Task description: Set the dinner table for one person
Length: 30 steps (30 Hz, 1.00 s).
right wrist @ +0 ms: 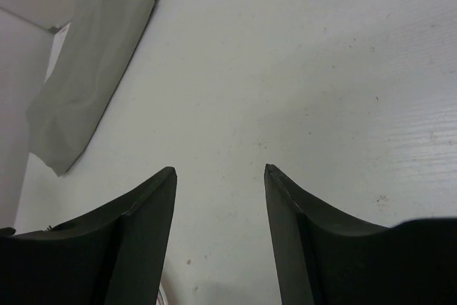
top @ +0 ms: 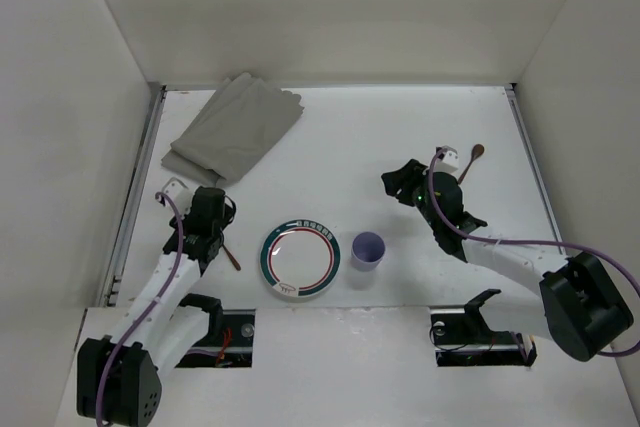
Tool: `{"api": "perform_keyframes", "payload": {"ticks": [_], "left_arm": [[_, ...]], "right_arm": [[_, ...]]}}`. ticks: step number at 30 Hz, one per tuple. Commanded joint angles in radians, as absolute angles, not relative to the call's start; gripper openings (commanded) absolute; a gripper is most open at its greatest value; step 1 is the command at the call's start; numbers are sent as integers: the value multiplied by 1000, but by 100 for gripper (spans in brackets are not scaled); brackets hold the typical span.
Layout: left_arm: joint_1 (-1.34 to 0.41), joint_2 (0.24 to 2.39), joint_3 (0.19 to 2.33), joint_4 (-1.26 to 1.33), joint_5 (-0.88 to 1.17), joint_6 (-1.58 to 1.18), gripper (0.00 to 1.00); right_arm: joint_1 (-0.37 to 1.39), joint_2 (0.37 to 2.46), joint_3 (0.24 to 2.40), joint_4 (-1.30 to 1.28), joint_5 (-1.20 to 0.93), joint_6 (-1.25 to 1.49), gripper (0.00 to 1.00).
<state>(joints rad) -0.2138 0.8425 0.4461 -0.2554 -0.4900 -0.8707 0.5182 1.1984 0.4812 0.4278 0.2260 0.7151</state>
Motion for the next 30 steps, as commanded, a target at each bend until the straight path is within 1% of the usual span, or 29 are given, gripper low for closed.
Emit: {"api": "perform_keyframes", "payload": {"ticks": [1, 2, 6, 8, 9, 10, 11, 12, 13, 14, 16, 17, 18, 21, 23, 26, 30], "left_arm": [[-196, 833, 485, -207, -485, -851, 57], [-183, 845, 495, -193, -477, -851, 57], [-163, 897, 543, -170, -475, -830, 56], [-151, 911, 543, -112, -477, -828, 54], [-139, 916, 543, -83, -479, -831, 52], [-124, 928, 543, -43, -474, -837, 46], [-105, 943, 548, -7, -463, -842, 35], [-93, 956, 557, 20, -454, -835, 23], [-79, 977, 567, 46, -454, -830, 12], [-67, 1001, 577, 69, -454, -842, 10], [-39, 1057, 609, 104, -446, -853, 10], [-27, 1092, 633, 118, -437, -856, 12], [-18, 1118, 650, 127, -428, -857, 16], [18, 1209, 683, 196, -465, -870, 29], [56, 1291, 716, 236, -479, -870, 38], [102, 1402, 773, 270, -416, -861, 43], [180, 1528, 839, 334, -319, -877, 44]], "right_arm": [[518, 1195, 506, 480, 219, 716, 58], [518, 1195, 505, 482, 224, 713, 58], [518, 1215, 515, 477, 195, 721, 52], [518, 1212, 520, 477, 192, 710, 42], [519, 1210, 520, 477, 198, 703, 31], [521, 1210, 520, 476, 202, 701, 19], [521, 1209, 517, 471, 206, 709, 11], [521, 1204, 517, 463, 206, 718, 6], [521, 1195, 517, 454, 201, 719, 5], [521, 1189, 520, 448, 204, 715, 5], [521, 1187, 520, 446, 207, 701, 7], [521, 1196, 525, 445, 201, 701, 11], [521, 1204, 531, 443, 193, 704, 17], [527, 1204, 534, 448, 186, 704, 43], [531, 1197, 526, 454, 195, 703, 51], [533, 1210, 535, 453, 178, 704, 53], [553, 1229, 548, 454, 167, 686, 54]]}}
